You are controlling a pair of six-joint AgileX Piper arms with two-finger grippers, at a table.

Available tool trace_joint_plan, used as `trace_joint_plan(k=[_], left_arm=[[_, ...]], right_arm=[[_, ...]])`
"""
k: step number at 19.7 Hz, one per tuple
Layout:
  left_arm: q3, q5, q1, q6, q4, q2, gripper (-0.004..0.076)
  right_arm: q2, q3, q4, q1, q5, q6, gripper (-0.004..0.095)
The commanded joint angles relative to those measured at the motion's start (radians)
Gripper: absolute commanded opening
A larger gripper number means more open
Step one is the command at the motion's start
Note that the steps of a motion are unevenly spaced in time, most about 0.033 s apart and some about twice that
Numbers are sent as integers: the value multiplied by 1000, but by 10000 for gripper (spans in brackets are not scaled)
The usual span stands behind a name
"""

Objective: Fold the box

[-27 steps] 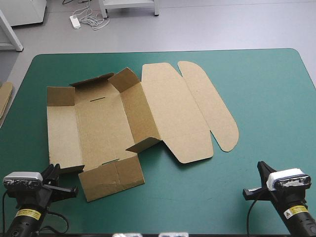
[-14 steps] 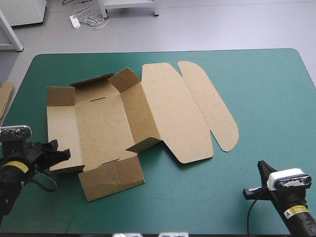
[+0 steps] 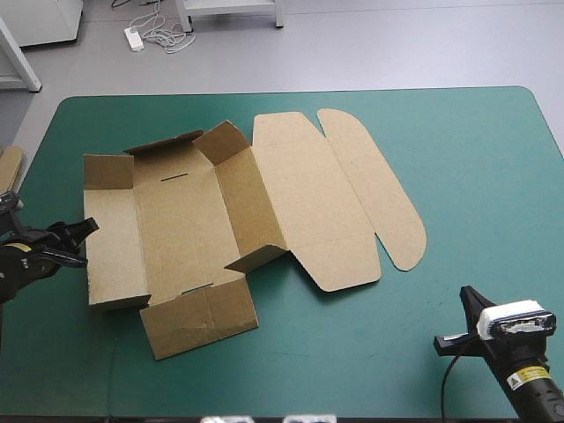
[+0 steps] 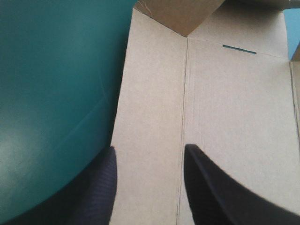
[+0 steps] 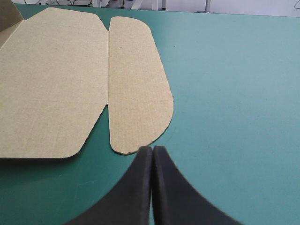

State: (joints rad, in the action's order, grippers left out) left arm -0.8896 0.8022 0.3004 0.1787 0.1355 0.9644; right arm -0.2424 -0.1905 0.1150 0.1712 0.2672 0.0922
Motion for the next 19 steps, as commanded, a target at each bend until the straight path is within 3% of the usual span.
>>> trace_joint_plan(k=[1, 5, 10, 14, 19], left_arm=[[-35, -9, 155, -266, 257, 42, 333], [-34, 73, 272, -622, 535, 155, 333], [56, 128, 359, -661, 559, 192, 333], [239, -21, 371, -674, 534, 143, 333], [324, -69, 371, -849, 701, 143, 333]], right_arm=[[-12, -27, 3, -1, -83, 7, -19], [-12, -27, -1, 19, -107, 7, -19], [-12, -44, -23, 92, -180, 19, -19], [-12, -44, -36, 133, -315, 72, -19], [-12, -44, -34, 135, -322, 83, -17]])
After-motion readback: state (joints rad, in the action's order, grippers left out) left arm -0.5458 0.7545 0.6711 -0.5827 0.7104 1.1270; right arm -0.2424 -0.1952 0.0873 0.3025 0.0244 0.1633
